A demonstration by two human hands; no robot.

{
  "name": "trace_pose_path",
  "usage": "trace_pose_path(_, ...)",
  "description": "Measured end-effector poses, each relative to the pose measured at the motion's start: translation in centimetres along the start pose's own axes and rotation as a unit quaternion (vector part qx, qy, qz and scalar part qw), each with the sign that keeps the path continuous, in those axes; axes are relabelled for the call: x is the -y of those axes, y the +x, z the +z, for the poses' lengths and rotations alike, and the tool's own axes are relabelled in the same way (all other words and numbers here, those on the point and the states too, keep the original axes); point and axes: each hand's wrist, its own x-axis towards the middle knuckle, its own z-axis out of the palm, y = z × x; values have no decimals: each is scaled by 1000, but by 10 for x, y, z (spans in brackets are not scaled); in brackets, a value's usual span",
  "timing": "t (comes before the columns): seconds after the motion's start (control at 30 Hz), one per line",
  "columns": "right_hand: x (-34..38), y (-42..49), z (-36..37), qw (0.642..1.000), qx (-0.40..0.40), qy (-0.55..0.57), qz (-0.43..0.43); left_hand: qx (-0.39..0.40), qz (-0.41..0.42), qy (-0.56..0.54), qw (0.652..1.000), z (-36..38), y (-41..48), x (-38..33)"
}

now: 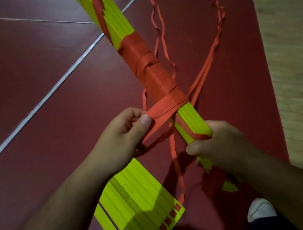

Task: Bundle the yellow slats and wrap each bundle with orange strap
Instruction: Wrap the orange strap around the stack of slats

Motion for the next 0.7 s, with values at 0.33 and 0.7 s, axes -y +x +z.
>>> trace_pose_path(0.33, 9, -13, 1, 949, 182, 255, 42, -14, 32, 77, 996, -5, 3, 11)
trace_pose_path(0.7, 8, -20, 4, 787, 400, 459, 100, 4, -15, -119, 993, 13, 3, 14)
